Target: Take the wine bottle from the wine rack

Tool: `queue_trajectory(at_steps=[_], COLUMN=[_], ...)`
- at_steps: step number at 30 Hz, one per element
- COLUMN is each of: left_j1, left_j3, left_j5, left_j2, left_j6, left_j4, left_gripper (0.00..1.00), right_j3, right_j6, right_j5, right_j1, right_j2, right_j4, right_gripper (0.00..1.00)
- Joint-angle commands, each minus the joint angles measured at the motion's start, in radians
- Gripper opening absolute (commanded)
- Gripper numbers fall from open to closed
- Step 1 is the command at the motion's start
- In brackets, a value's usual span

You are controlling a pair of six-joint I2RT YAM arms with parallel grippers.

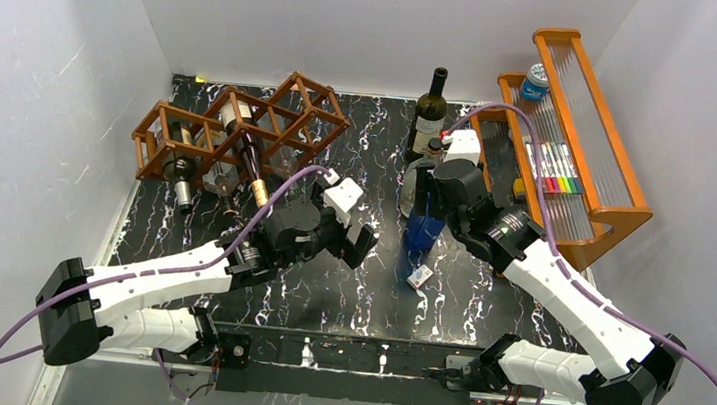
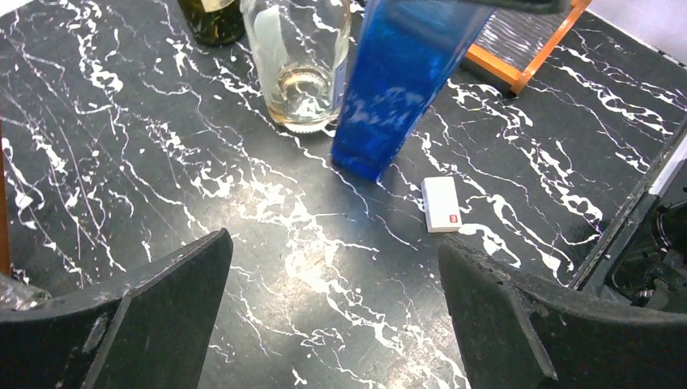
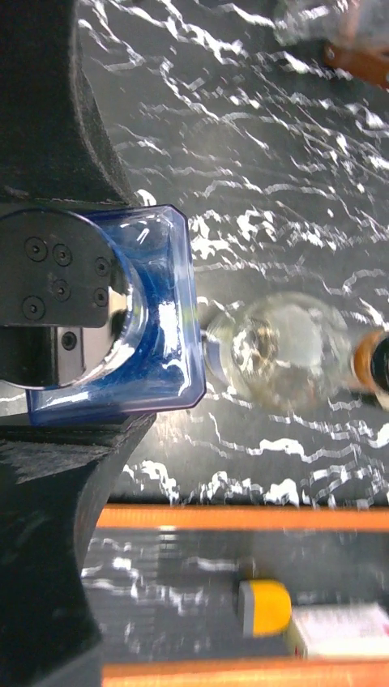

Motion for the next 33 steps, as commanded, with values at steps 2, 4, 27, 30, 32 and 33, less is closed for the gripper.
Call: queue_trajectory(at_steps=[2,4,27,30,32,33], left_j1=[0.09,0.177,0.83,0.873,0.893,0.903], left_j3=[0.09,0.132,0.506,0.541,0.553,0.557], left_j5=[-0.005,0.047,-0.03,0.032,0.079,0.098], left_j2=[-0.015,-0.003,0.043,0.102,0.137,0.152], left_j6=[-0.106,-0.155,-0.16,-0.174,-0.176,-0.175], left_j4=[-0.123,-0.187,-0.688,-0.699,-0.683,-0.675], left_gripper=[0.98,0.98,0.98,0.98,0.98,0.98], right_j3=[-0.023,-0.033,-0.05,-0.041,-0.026,-0.017], right_j6=[-0.042,-0.033,0.019,0.019,0.021,0.022], right_j5=[0.214,0.249,0.205,0.185,0.174,0.169], right_j1=[-0.001,-0.002,-0.001,-0.001,-0.001,-0.001], right_j2=[-0.074,-0.063,-0.102,-0.106,-0.11,-0.114], right_j4=[0.155,0.154,0.082,0.068,0.053,0.044], right_gripper=[0.0,0.0,0.87,0.98,0.98,0.98])
